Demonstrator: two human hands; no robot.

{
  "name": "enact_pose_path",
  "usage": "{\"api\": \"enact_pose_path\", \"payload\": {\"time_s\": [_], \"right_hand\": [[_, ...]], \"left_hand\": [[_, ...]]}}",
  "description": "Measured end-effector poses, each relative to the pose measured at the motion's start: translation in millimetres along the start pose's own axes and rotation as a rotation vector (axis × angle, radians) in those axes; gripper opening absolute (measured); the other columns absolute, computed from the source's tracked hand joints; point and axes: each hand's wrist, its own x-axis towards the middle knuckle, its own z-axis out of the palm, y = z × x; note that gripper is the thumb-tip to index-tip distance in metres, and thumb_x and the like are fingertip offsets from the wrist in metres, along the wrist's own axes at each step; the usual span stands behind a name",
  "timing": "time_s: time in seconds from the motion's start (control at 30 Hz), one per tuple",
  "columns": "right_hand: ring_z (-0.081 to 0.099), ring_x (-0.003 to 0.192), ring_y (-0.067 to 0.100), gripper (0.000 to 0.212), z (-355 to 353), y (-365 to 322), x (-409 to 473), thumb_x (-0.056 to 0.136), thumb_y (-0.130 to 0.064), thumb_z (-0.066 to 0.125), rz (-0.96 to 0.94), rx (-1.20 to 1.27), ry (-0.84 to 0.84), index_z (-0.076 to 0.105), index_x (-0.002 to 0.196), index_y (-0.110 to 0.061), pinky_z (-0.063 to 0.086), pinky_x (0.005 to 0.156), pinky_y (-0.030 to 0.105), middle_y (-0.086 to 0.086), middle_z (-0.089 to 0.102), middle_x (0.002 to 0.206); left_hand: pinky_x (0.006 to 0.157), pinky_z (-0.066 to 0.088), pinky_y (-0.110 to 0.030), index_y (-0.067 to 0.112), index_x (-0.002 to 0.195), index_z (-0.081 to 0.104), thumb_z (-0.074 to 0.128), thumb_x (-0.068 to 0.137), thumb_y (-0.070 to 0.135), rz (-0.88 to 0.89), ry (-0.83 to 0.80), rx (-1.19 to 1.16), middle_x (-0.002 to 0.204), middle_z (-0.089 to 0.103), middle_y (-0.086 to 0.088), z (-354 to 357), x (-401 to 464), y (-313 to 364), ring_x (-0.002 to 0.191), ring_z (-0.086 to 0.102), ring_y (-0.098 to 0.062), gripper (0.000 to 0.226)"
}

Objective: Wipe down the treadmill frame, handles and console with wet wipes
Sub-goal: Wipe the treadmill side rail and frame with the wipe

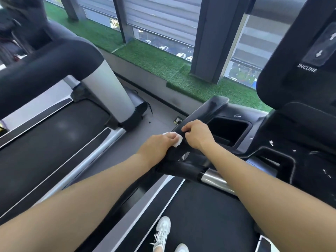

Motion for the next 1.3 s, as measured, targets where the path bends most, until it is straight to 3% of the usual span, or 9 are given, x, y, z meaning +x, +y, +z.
{"api": "enact_pose_path", "payload": {"time_s": [0.07,0.13,0.2,0.3,0.43,0.57,0.7,0.9,1.3], "right_hand": [[0.06,0.104,0.03,0.03,0,-1,-1,0.084,0.004,0.047,-0.004,-0.012,0.005,0.068,0.104,-0.002,0.05,0.091,0.041,0.011,0.062,0.116],[0.059,0.105,0.031,0.03,1,0,-2,0.083,0.005,0.046,-0.008,-0.01,0.001,0.068,0.102,-0.002,0.05,0.091,0.041,0.013,0.062,0.115],[0.059,0.105,0.026,0.032,1,1,-4,0.085,0.003,0.046,-0.009,0.01,-0.014,0.07,0.103,-0.011,0.049,0.091,0.035,0.006,0.062,0.116],[0.058,0.107,0.024,0.035,1,2,-4,0.086,0.001,0.047,-0.008,0.029,-0.025,0.07,0.107,-0.015,0.048,0.093,0.034,0.004,0.063,0.117],[0.06,0.104,0.027,0.031,1,0,-3,0.083,0.003,0.047,-0.012,0.006,-0.02,0.07,0.1,-0.008,0.05,0.091,0.036,0.007,0.066,0.112],[0.06,0.104,0.025,0.034,2,-4,-1,0.084,0.002,0.048,-0.029,-0.014,-0.045,0.07,0.103,-0.014,0.05,0.09,0.033,0.006,0.065,0.113],[0.059,0.106,0.025,0.034,5,-5,1,0.085,0.001,0.048,-0.037,-0.017,-0.056,0.07,0.104,-0.016,0.05,0.09,0.033,0.005,0.063,0.118],[0.059,0.106,0.023,0.033,4,-5,3,0.086,0.0,0.048,-0.039,-0.019,-0.057,0.069,0.106,-0.016,0.05,0.089,0.032,0.004,0.063,0.118],[0.06,0.103,0.025,0.032,9,-8,1,0.087,-0.001,0.049,-0.04,-0.016,-0.069,0.069,0.107,-0.016,0.05,0.089,0.032,0.006,0.064,0.116]], "left_hand": [[0.07,0.035,-0.025,0.02,0.125,0.052,0.013,0.079,0.033,0.029,0.024,0.054,0.134,0.05,0.009,1,-8,-1,0.088,0.052,-0.024,0.061],[0.063,0.029,-0.021,0.022,0.119,0.051,0.035,0.085,0.008,0.045,0.013,0.062,0.128,0.05,0.018,0,-24,-8,0.074,0.05,-0.023,0.04],[0.068,0.04,-0.027,0.022,0.123,0.052,0.041,0.081,-0.007,0.056,0.028,0.024,0.132,0.049,0.02,2,-39,-14,0.081,0.059,-0.028,0.053],[0.079,0.047,-0.033,0.023,0.124,0.053,0.038,0.08,-0.005,0.032,0.027,-0.014,0.134,0.051,0.018,0,-41,-15,0.092,0.062,-0.027,0.055],[0.062,0.035,-0.029,0.02,0.106,0.051,0.036,0.074,-0.002,0.008,0.042,0.019,0.109,0.055,0.008,-1,-23,-5,0.073,0.048,-0.025,0.041],[0.06,0.022,-0.021,0.023,0.111,0.05,0.041,0.079,-0.003,-0.023,0.025,0.048,0.115,0.052,0.016,0,-28,-5,0.07,0.04,-0.021,0.043],[0.066,0.037,-0.028,0.023,0.126,0.05,0.039,0.076,-0.011,-0.004,-0.008,0.045,0.134,0.05,0.017,0,-48,-17,0.073,0.052,-0.025,0.061],[0.062,0.026,-0.022,0.023,0.119,0.052,0.04,0.081,-0.003,-0.014,0.031,0.039,0.116,0.054,0.012,-1,-27,-5,0.071,0.041,-0.018,0.047],[0.066,0.045,-0.033,0.015,0.107,0.058,0.034,0.066,-0.006,0.06,0.024,0.024,0.113,0.06,0.013,4,-51,-27,0.07,0.047,-0.026,0.052]]}}
